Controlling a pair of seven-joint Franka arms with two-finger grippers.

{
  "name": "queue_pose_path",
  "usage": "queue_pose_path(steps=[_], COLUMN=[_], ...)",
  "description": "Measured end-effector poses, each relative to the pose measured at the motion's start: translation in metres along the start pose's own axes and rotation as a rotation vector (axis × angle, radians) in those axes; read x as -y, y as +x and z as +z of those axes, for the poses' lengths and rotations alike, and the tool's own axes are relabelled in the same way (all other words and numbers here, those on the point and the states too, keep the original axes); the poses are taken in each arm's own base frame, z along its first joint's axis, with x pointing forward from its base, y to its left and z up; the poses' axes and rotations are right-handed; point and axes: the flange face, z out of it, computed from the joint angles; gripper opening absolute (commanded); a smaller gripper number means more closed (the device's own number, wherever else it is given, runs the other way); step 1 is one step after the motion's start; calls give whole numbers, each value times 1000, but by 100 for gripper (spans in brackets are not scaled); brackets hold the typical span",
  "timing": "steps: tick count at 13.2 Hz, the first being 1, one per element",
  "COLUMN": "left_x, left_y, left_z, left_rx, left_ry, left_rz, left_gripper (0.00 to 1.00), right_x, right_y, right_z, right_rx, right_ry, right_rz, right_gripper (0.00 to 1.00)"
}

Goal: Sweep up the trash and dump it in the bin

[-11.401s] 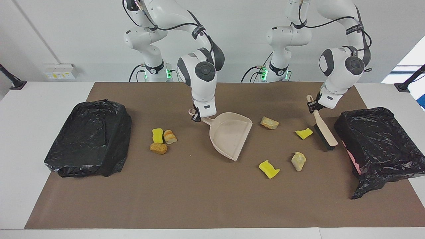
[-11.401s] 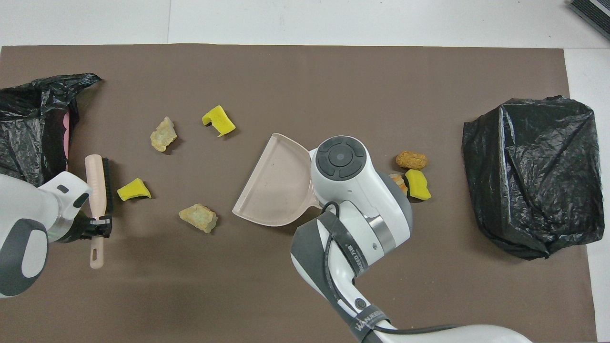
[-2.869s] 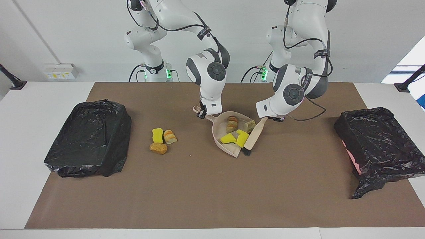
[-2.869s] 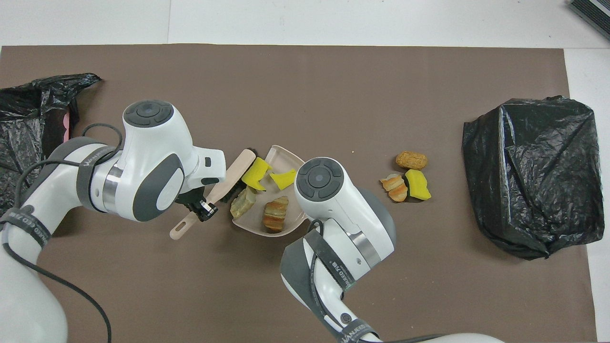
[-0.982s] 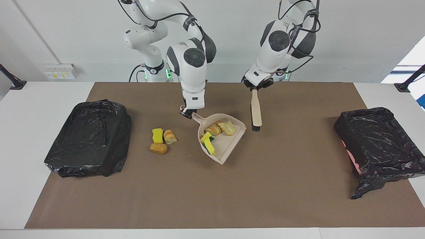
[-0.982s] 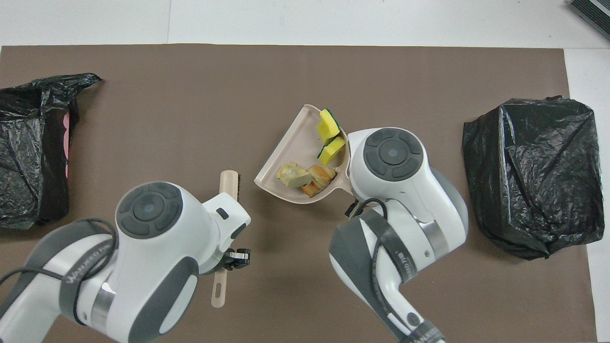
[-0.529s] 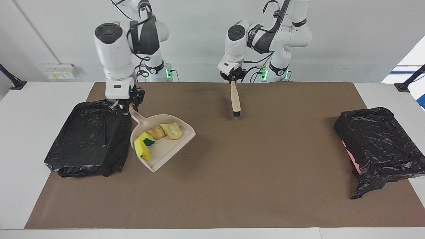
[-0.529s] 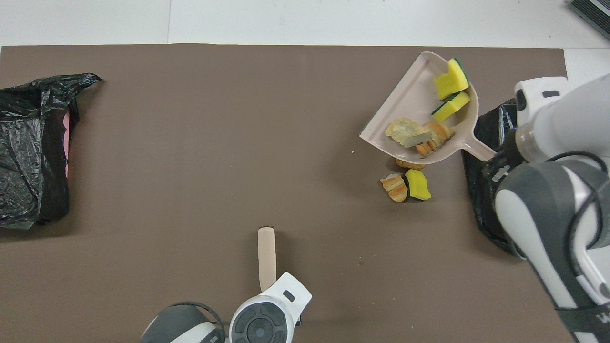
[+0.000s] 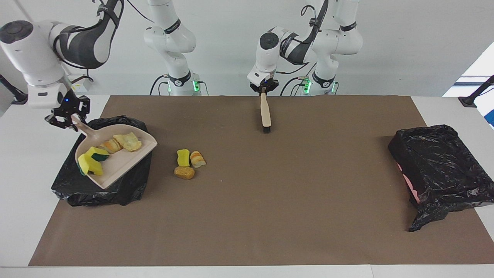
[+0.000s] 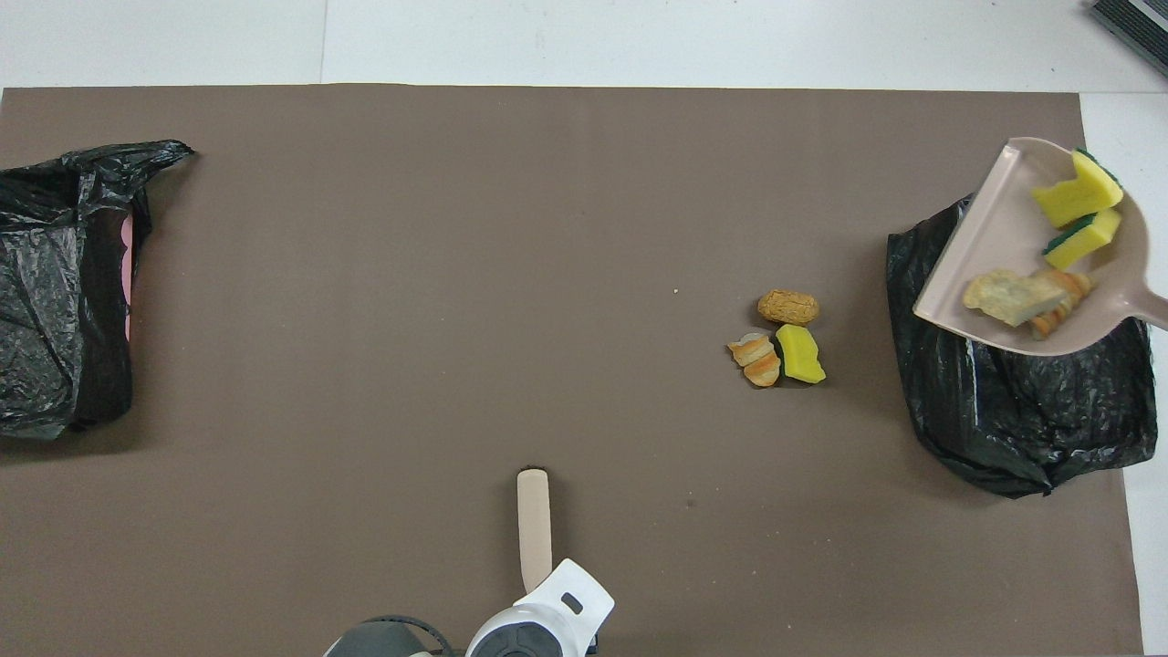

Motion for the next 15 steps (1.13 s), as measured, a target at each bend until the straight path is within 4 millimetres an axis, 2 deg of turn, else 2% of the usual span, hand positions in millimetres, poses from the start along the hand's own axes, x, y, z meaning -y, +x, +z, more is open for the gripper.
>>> queue_pose_path(steps=[1, 2, 3, 4, 6, 8, 11, 13, 15], left_x=[1, 2, 2, 2, 2, 2, 0, 2, 17], left_y=[0, 0, -1, -1, -1, 0, 6, 22, 52], left_z=[2, 4, 5, 5, 5, 4, -7, -27, -56], left_rx=[3, 5, 7, 7, 8, 8, -5, -30, -101], left_ry=[-1, 2, 3, 4, 4, -2, -25, -65, -59], left_rz=[-4, -4, -4, -2, 6, 16, 33, 100, 161], left_gripper=[0, 22, 37, 41, 58, 82, 100, 100, 100], right_x=[-7, -12, -16, -20, -24, -26, -31, -33, -32], right_y=[-24, -37, -44, -46, -43, -36, -26, -22, -11], right_z=[1, 3, 4, 5, 4, 2, 0, 1, 2], right_rx=[31, 69, 112, 153, 224, 294, 375, 416, 453], right_ry=[-34, -60, -84, -106, -140, -153, -206, -239, -249], right_rz=[-35, -69, -107, -142, -206, -264, -399, -482, -539], right_gripper=[0, 0, 0, 0, 0, 0, 0, 0, 0])
